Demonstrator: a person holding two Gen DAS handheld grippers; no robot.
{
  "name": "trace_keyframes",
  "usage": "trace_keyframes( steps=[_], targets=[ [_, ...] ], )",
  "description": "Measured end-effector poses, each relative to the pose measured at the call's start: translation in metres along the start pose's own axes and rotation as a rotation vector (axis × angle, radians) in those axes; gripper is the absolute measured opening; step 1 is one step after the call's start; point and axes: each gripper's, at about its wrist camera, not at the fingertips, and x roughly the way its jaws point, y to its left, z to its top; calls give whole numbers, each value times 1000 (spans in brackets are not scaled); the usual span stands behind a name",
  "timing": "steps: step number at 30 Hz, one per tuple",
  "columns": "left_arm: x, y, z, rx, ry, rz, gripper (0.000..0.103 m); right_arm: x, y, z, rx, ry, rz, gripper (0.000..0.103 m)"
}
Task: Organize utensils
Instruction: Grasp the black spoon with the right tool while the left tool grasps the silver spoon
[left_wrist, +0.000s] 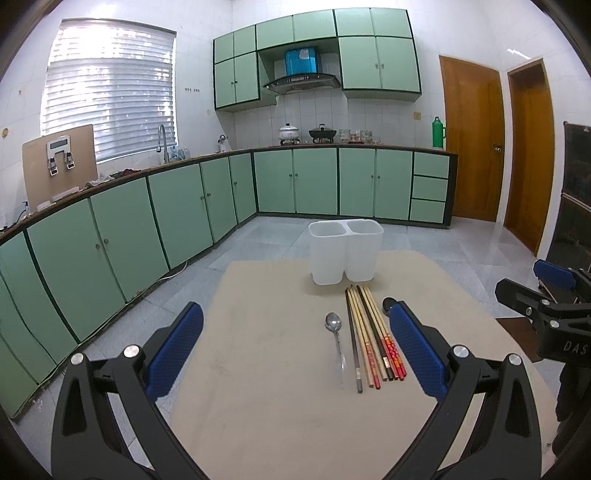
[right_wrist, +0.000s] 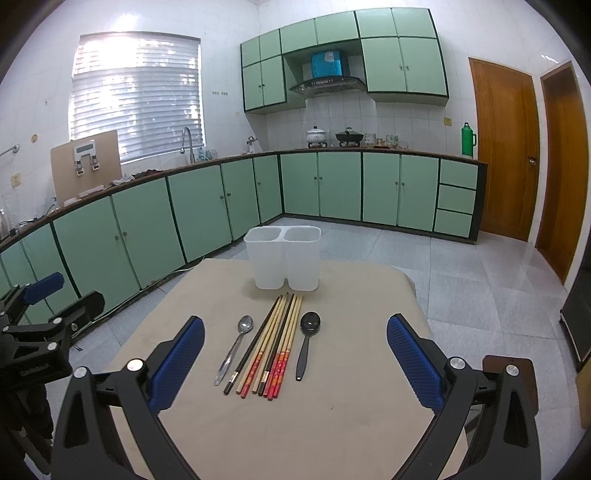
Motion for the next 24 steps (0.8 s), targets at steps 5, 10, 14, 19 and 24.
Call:
trace_keyframes(
  steps=[5,10,14,19,24],
  targets=[
    [44,-1,-1,28,40,20,98,44,-7,5,-10,50,-27,97],
    [110,2,-6,34,139,22,98,103,-21,7,-8,128,-49,97],
    [156,5,-13,33,217,10,98,151,-27,4,5,202,-52,93],
    [202,11,-27,-2,321,-7,98,201,-29,-5,9,293,-69,86],
    [218,17,-35,-33,364,-2,98,238,-28,-18,20,359,-106,77]
  ],
)
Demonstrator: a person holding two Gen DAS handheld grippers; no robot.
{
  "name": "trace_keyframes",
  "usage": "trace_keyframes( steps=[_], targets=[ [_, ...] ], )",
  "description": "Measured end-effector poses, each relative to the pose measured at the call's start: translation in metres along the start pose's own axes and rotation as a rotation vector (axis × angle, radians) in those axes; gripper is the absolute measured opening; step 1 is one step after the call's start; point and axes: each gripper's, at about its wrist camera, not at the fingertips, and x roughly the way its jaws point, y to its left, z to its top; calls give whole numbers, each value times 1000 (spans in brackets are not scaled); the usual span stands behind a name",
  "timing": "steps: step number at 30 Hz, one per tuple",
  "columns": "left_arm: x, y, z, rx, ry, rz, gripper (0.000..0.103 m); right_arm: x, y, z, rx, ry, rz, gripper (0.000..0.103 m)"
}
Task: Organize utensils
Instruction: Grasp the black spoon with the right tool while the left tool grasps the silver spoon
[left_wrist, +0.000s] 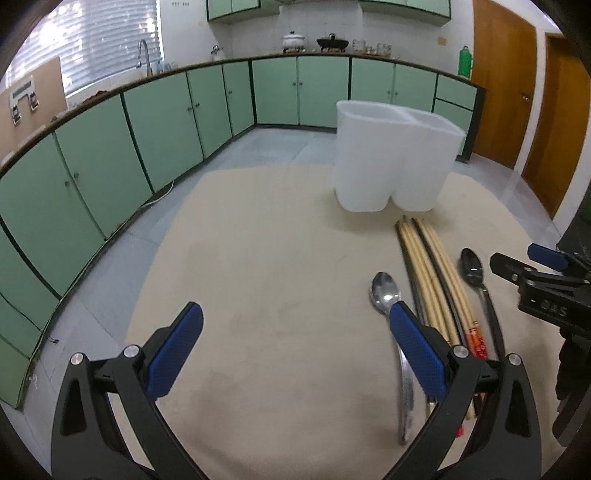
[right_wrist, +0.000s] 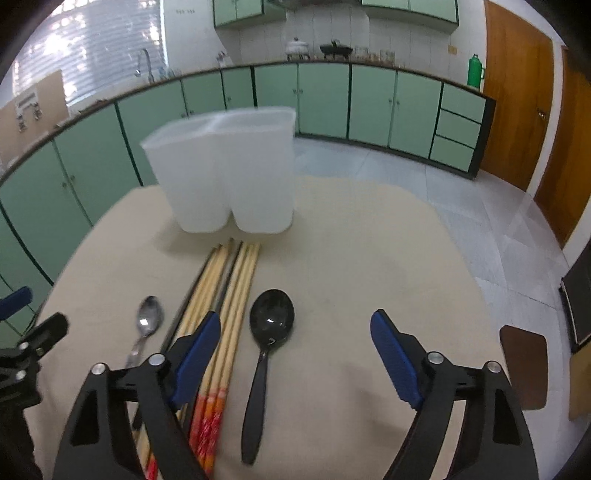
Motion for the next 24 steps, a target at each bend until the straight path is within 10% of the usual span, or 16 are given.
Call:
trace_keyframes(
  steps=[24],
  targets=[
    [40,-27,7,46,53,-64,98,42,0,6,21,88,33,34]
  ],
)
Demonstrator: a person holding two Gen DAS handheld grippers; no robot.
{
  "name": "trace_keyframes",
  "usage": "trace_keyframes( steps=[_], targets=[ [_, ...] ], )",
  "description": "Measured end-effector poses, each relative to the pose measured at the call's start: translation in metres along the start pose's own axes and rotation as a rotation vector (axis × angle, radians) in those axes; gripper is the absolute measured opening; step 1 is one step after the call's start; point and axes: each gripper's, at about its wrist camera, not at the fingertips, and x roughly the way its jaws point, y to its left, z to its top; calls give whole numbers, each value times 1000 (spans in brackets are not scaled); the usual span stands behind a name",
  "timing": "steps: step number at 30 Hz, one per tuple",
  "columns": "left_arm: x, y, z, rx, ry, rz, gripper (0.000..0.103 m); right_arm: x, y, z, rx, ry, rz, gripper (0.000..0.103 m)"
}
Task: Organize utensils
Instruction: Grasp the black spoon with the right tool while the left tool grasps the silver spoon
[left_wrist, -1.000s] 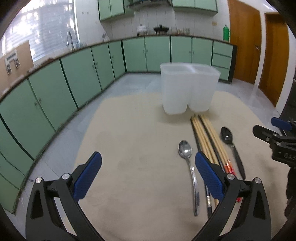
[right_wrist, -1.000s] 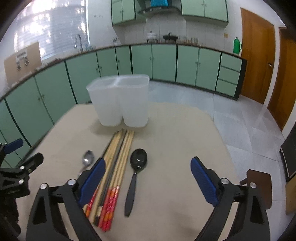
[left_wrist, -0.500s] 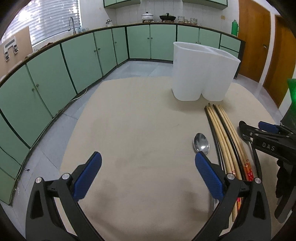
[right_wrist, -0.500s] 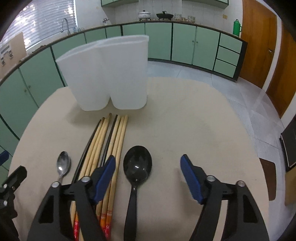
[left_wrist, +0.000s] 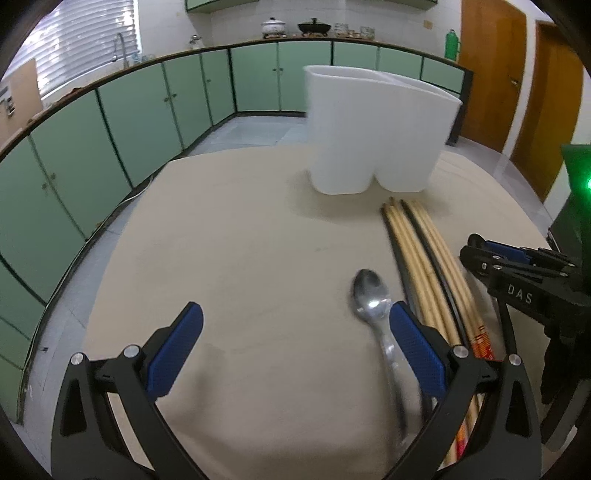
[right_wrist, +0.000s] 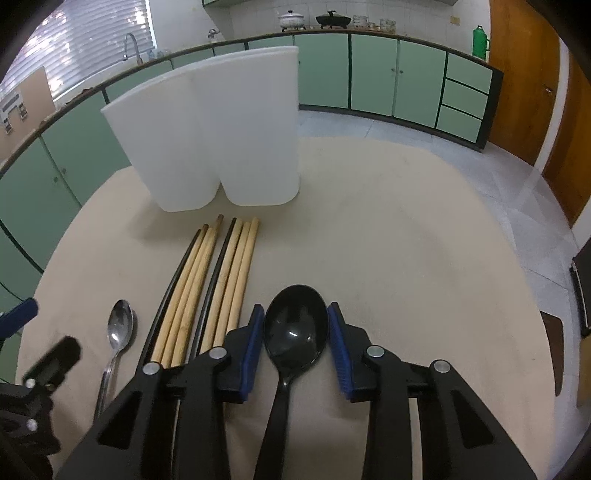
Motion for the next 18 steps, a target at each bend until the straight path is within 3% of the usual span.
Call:
trace_keyframes(
  steps=[8,18],
  targets=[
    [27,-19,11,8,36,12,98,-9,-19,-4,-8,-12,2,34],
    [45,-19,12,2,90,28,98,-3,-11,-5,-22,-10,7,35]
  ],
)
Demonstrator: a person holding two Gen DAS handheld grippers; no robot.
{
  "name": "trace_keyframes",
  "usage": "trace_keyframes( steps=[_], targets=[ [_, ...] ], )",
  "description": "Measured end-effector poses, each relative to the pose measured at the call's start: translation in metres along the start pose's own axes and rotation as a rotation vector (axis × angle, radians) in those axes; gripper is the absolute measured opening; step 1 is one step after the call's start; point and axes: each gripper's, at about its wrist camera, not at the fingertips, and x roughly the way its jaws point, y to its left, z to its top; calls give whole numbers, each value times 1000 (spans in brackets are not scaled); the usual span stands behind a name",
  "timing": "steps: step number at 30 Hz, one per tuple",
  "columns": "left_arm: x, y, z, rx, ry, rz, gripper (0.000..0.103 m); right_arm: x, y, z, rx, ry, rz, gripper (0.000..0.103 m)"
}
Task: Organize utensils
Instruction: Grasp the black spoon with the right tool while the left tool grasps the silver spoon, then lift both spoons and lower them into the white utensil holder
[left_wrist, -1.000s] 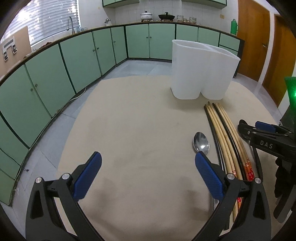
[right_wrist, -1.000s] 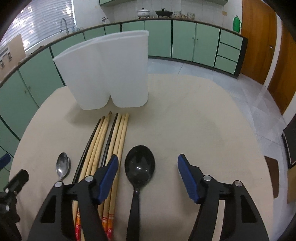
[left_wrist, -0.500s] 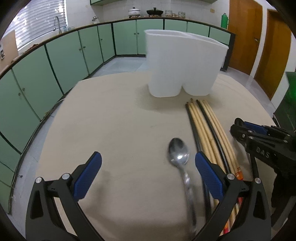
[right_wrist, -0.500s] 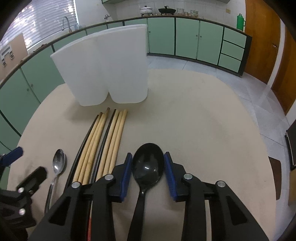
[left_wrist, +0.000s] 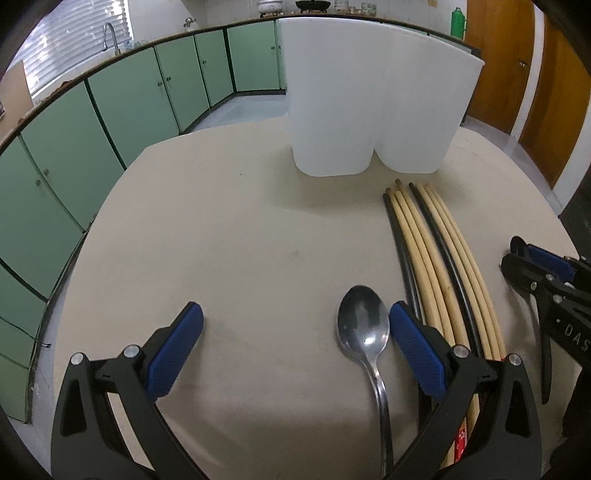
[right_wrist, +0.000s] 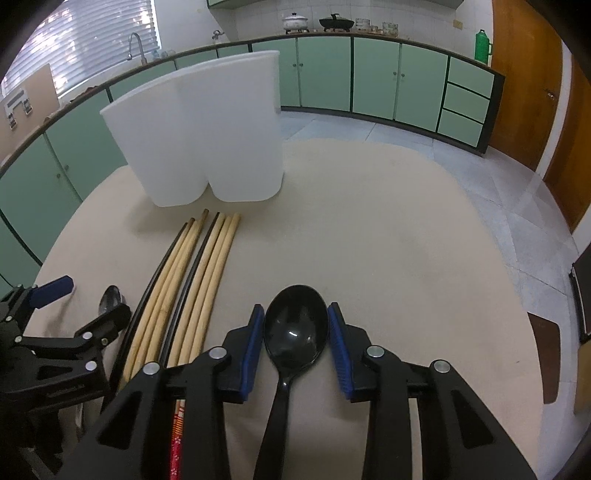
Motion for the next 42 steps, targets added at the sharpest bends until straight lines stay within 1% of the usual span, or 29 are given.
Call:
trace_keyframes(
  steps=[5,7,8,9,10,11,12,13,15,17,20,23,25,26,29,34,39,42],
  targets=[
    [1,5,0,-15,10,-18,97,1,2,0,-5,15,0,37],
    [3,9,0,-16,9,-33,91,1,1,0,9,25,7,39],
    [1,8,-1,-14,4,-41,85,1,1,1,16,29,12,42],
    [0,6,-1,-11,-1,-46,77,1,2,2,15,32,7,42],
    [-1,4,-1,-6,-5,-52,73,2,3,2,4,36,-1,42],
    [-2,2,0,2,-9,-62,66,2,6,2,-9,35,-16,40],
    [-3,-1,0,6,-12,-64,58,2,6,2,-13,35,-24,34],
    [-3,-3,1,13,-16,-71,54,2,6,4,-11,36,-24,34],
    [-4,-4,3,14,-18,-98,35,2,5,4,-1,36,-9,34],
    [-3,-3,3,15,-19,-117,28,1,4,2,2,28,1,34],
    [-4,-3,2,17,-30,-134,28,-6,0,1,16,-19,57,34],
    [-9,1,-1,-1,-62,-186,28,-16,-1,-1,1,-83,63,34],
    [-24,6,-4,-10,-131,-228,28,-25,-2,1,0,-137,76,34],
    [-27,7,-3,-8,-148,-230,28,-30,-4,3,1,-168,86,34],
    [-48,12,-2,-14,-246,-255,28,-45,-7,12,-4,-257,117,34],
    [-77,12,8,-6,-384,-265,28,-70,-9,33,-16,-382,154,34],
    [-107,9,32,-2,-504,-276,28,-91,-11,63,-6,-492,200,34],
    [-126,5,50,-5,-579,-287,28,-99,-12,90,-6,-570,218,34]
  ],
)
